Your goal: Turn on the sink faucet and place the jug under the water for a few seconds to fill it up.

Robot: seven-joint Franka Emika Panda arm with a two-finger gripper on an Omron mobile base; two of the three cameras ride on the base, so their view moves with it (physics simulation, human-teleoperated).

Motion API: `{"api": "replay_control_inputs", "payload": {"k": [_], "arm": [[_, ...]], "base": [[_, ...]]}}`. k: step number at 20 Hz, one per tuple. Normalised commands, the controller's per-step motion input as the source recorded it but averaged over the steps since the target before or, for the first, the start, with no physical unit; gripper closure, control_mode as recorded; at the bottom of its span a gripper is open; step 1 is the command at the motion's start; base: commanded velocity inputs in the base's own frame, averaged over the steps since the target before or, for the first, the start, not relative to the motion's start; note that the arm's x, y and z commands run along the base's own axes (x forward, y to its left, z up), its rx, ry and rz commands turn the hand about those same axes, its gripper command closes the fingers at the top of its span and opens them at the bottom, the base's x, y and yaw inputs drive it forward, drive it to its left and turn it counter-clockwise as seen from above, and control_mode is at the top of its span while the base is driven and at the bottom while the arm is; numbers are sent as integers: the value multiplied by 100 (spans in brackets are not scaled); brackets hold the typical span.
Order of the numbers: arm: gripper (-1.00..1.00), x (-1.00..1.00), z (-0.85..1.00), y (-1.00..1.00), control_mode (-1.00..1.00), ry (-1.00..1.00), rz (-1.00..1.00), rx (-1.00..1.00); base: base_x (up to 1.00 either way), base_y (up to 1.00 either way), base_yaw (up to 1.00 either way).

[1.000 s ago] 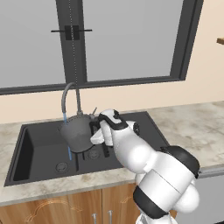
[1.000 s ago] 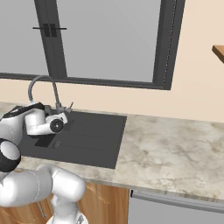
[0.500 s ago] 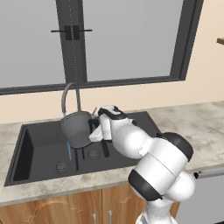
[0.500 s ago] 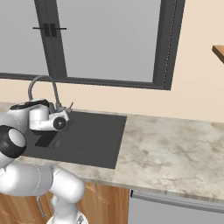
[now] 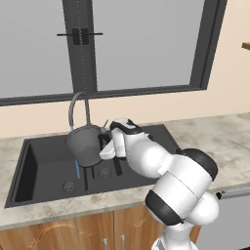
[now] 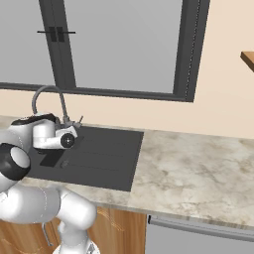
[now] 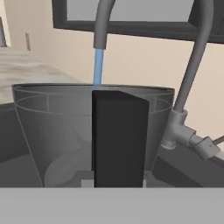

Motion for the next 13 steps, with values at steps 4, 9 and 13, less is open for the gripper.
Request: {"api": "replay_control_inputs", "payload": {"k": [4, 9, 13], "arm": [[100, 0, 0, 0, -100, 0, 5, 0], [100, 0, 0, 2, -100, 0, 4, 0], [100, 0, 0, 5, -100, 0, 3, 0]], "base": [[0, 0, 0], [0, 0, 0], [0, 0, 0]]}}
